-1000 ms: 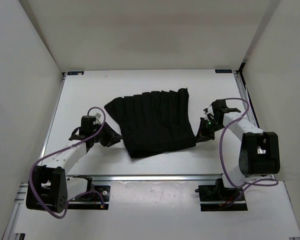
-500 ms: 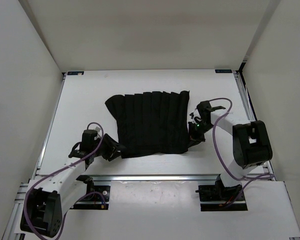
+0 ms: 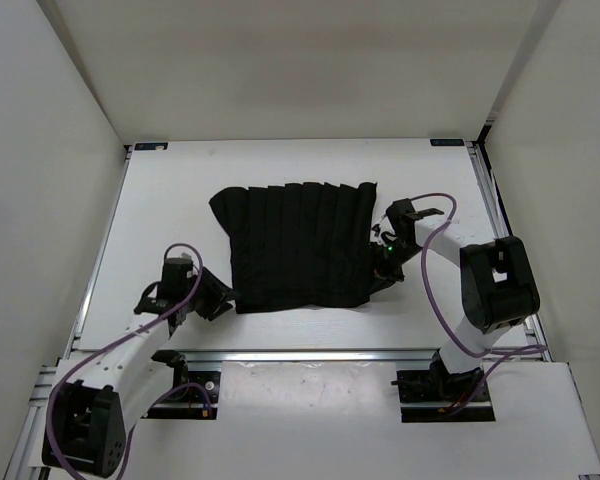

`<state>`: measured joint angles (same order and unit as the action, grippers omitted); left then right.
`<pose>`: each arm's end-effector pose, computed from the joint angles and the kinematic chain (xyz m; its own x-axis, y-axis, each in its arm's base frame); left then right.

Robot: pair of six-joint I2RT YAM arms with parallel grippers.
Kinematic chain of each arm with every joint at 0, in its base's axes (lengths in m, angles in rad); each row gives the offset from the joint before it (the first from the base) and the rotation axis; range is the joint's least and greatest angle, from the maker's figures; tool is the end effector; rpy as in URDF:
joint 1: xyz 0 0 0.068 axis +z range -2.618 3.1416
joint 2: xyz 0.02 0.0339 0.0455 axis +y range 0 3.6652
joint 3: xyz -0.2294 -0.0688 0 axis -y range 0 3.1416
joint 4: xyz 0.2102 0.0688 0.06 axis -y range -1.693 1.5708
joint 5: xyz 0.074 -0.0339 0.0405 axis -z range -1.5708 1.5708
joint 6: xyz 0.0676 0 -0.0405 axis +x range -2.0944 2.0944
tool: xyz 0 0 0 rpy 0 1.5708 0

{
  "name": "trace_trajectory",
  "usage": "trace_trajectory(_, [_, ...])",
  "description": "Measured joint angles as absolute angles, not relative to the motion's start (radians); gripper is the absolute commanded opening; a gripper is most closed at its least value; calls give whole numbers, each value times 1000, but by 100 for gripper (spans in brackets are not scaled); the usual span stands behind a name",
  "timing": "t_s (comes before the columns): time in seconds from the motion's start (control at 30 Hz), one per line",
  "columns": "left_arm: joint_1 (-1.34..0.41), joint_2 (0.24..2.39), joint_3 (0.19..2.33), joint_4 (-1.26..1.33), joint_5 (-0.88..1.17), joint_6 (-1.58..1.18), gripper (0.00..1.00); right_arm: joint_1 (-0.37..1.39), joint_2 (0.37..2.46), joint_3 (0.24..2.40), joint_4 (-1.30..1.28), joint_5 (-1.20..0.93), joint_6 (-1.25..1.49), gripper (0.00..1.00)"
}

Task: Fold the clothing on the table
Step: Fold the skirt

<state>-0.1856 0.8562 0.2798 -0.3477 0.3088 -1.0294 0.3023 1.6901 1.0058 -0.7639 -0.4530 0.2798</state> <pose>0.1554 -0.0501 0.1121 -0.7091 -0.6976 -0.1027 -0.4888 0.5913 -0.6414 0.2438 0.1070 0.1211 -0.9987 -0.0513 0.0024 -0.0447 0.8913 0.4513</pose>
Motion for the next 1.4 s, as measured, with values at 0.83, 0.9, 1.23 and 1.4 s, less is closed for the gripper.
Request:
trace_trajectory(0.83, [-318,1131,340,-186,211,-967,0,246,1690,999,-768,-473,273,38])
trace_trajectory(0.9, [-316,1137,349,-192,212,-958,0,229,1689,997,-770,-468,275,46])
trace_trajectory(1.23, [-313,1136,364,-225,211,-932,0,184,1646,920,-733,-428,286,50])
trace_trajectory(1.4, [-313,1135,364,-228,211,-928,0,212,1647,837,-646,-434,314,39])
